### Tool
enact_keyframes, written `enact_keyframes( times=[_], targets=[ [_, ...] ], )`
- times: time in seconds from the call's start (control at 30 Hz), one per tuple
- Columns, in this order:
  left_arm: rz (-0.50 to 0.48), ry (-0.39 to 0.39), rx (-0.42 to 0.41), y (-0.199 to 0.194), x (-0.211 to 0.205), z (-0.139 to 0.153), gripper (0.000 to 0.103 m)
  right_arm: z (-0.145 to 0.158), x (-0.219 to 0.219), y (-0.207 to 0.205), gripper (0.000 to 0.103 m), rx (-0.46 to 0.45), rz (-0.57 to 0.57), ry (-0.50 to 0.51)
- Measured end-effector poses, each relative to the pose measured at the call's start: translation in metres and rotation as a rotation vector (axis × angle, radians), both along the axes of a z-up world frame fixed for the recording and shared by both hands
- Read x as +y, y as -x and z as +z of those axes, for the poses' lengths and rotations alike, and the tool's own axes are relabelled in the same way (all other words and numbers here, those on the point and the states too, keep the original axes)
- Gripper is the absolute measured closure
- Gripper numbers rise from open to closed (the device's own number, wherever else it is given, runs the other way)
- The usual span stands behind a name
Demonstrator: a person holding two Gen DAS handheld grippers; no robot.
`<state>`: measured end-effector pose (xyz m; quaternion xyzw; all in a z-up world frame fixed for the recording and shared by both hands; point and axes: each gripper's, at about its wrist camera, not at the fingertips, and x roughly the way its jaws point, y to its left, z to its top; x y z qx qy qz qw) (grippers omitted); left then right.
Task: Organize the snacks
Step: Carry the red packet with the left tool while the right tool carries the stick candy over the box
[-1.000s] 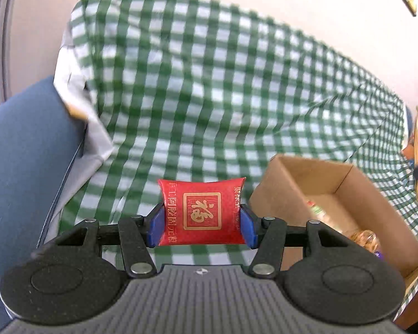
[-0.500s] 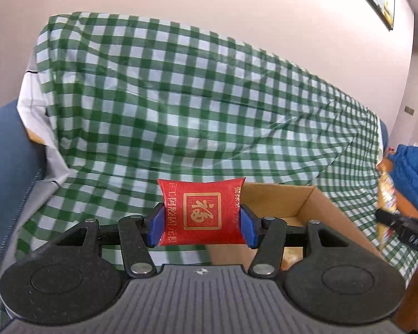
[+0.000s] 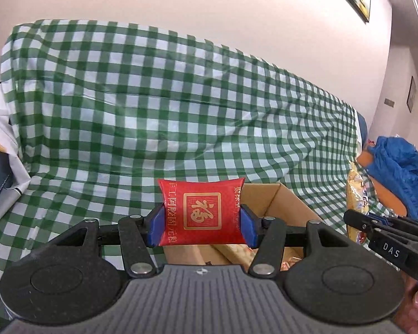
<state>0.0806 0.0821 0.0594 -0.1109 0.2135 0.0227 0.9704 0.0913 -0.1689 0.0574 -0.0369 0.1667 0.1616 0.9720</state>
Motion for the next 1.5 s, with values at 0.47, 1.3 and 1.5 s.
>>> enact_keyframes(
  times=[0.47,1.3,1.5],
  targets=[
    [-0.093,0.033,-0.008,-0.007,-0.014,-0.004,0.043,-0.002,-0.003,0.001,0.088,0.0,-0.009,0.01],
    [-0.151,-0.054,-0.002,0.058,-0.053,-0.007,0.011,-0.007,-0.03,0.016,0.001,0.109,-0.103,-0.029],
    [-0.044,0.026,0.135,0.073,-0.056,-0.018,0.001,-0.01,-0.049,0.029,0.001,0.19,-0.168,-0.029]
  ],
)
